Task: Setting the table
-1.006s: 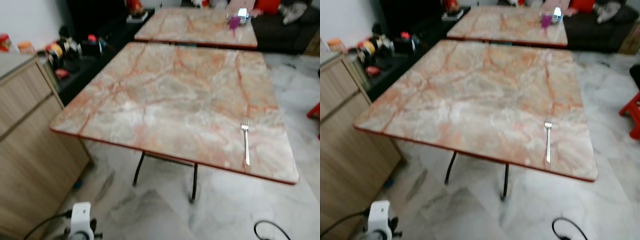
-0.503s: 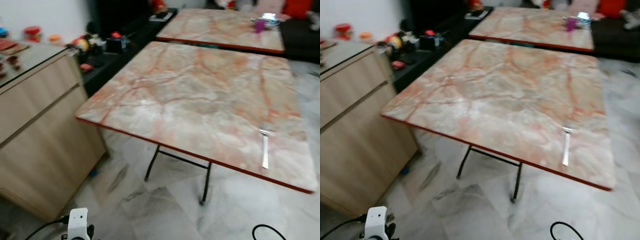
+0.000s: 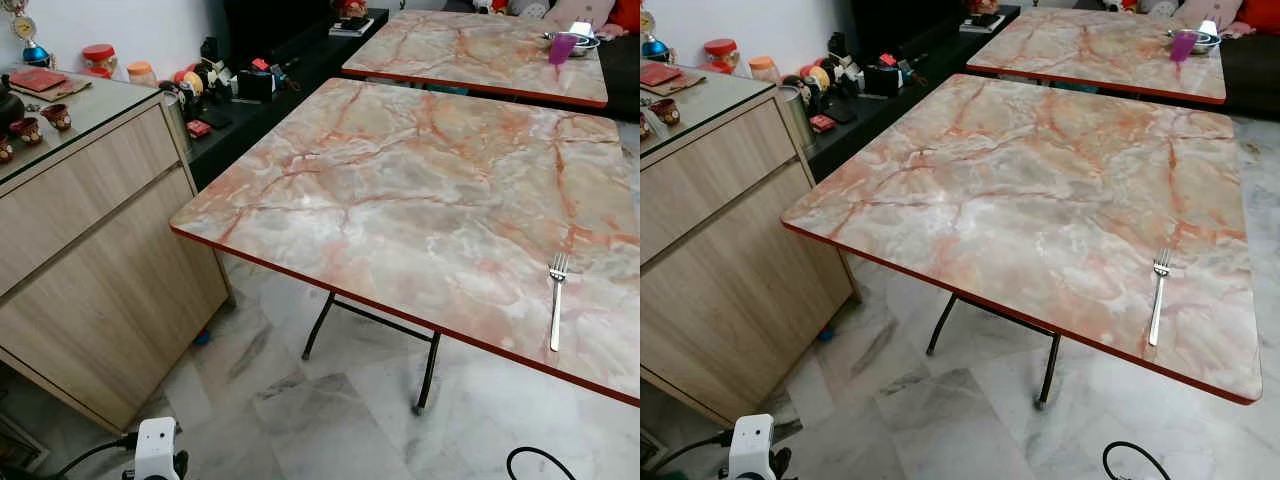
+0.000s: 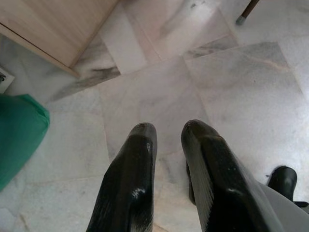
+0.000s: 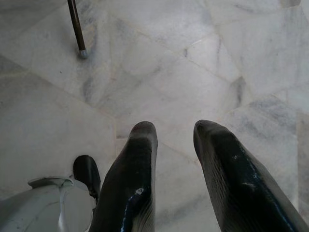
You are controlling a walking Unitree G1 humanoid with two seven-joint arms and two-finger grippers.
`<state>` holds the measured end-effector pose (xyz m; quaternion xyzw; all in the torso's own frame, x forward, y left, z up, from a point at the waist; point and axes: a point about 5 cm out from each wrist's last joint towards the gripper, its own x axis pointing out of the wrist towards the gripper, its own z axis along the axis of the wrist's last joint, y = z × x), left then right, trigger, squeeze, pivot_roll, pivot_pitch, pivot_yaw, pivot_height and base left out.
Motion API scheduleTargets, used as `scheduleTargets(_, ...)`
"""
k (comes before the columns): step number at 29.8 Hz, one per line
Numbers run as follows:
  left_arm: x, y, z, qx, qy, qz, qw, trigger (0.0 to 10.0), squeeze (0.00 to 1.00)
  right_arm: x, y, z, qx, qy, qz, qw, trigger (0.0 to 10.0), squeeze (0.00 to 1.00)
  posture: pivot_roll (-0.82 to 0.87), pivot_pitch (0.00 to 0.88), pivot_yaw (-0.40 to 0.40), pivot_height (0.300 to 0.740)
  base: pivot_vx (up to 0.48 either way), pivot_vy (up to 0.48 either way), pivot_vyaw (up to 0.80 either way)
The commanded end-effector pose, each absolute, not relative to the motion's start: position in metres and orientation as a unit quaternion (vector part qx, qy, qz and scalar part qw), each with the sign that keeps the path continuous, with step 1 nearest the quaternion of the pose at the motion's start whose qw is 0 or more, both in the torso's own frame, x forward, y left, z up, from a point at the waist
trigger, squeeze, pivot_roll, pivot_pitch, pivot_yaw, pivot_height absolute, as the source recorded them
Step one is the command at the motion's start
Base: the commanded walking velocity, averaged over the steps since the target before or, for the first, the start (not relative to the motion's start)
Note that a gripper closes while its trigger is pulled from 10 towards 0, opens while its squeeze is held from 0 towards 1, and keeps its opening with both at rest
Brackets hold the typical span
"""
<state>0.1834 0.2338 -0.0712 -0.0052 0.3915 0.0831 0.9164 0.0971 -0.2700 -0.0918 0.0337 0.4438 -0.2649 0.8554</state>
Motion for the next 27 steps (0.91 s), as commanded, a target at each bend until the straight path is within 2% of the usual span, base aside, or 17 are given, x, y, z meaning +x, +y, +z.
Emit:
scheduleTargets(1,0.1803,0.2359,-0.0724,-0.009,0.396,0.089,0.914,10.0,0.0,0.0951,-0.2689,-0.0929,0.039,0.446,-0.269,0.853,10.0,0.0,0.03,0.011,0.013,0.74,0.0,0.0,0.0)
scheduleTargets(20,0.1803,0.2363,-0.0724,-0.009,0.398,0.085,0.913,10.0,0.0,0.0958,-0.2683,-0.0926,0.043,0.441,-0.272,0.854,10.0,0.0,0.03,0.008,0.016,0.74,0.0,0.0,-0.74)
scheduleTargets(27,0.1801,0.2375,-0.0724,-0.002,0.401,0.086,0.912,10.0,0.0,0.0974,-0.2698,-0.0903,0.029,0.426,-0.28,0.86,10.0,0.0,0.03,0.007,0.018,0.74,0.0,0.0,0.0)
